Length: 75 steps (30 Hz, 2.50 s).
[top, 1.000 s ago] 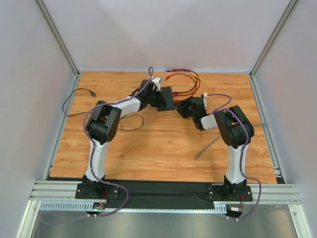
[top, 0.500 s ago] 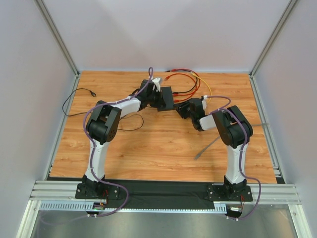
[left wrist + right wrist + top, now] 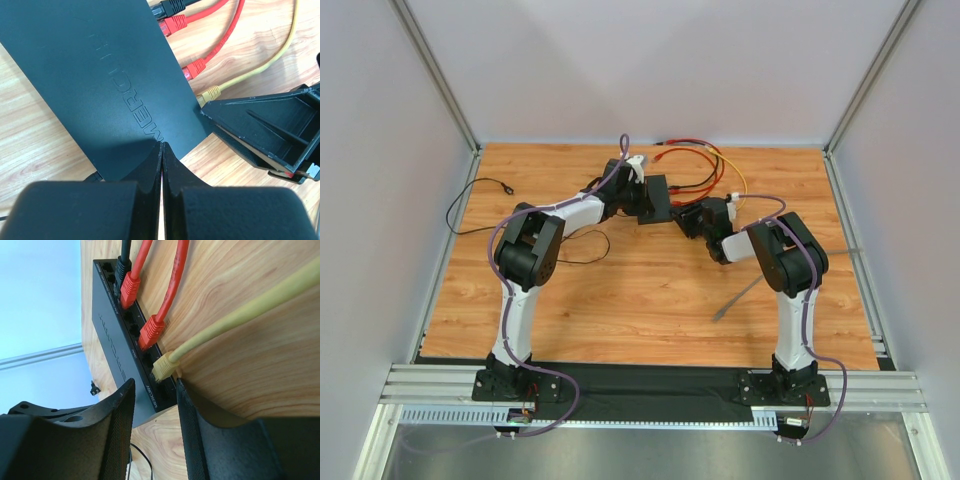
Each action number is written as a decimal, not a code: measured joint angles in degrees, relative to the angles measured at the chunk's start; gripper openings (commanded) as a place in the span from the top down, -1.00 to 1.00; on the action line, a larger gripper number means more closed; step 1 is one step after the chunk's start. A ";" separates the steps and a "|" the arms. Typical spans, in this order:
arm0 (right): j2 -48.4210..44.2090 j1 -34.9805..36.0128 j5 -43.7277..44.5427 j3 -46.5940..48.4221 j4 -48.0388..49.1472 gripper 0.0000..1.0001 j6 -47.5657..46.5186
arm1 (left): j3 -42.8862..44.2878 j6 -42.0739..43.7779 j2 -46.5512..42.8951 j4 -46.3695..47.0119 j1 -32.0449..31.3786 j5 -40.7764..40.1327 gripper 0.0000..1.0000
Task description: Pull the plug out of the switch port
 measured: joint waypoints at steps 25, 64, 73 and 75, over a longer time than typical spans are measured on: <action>1.33 -0.48 1.09 0.35 0.76 0.37 3.63 | 0.00 0.00 0.02 -0.50 0.00 0.02 1.00; 2.80 -0.57 1.86 4.83 -5.01 1.00 4.98 | 12.70 -4.76 6.34 -12.57 1.11 0.98 1.00; 2.71 -0.70 1.75 4.74 -5.09 1.00 5.73 | 15.02 -5.90 7.50 -14.56 2.01 1.03 1.00; 2.62 -0.70 1.77 4.63 -5.05 1.00 5.86 | 15.19 -6.10 7.58 -14.75 2.10 1.03 1.00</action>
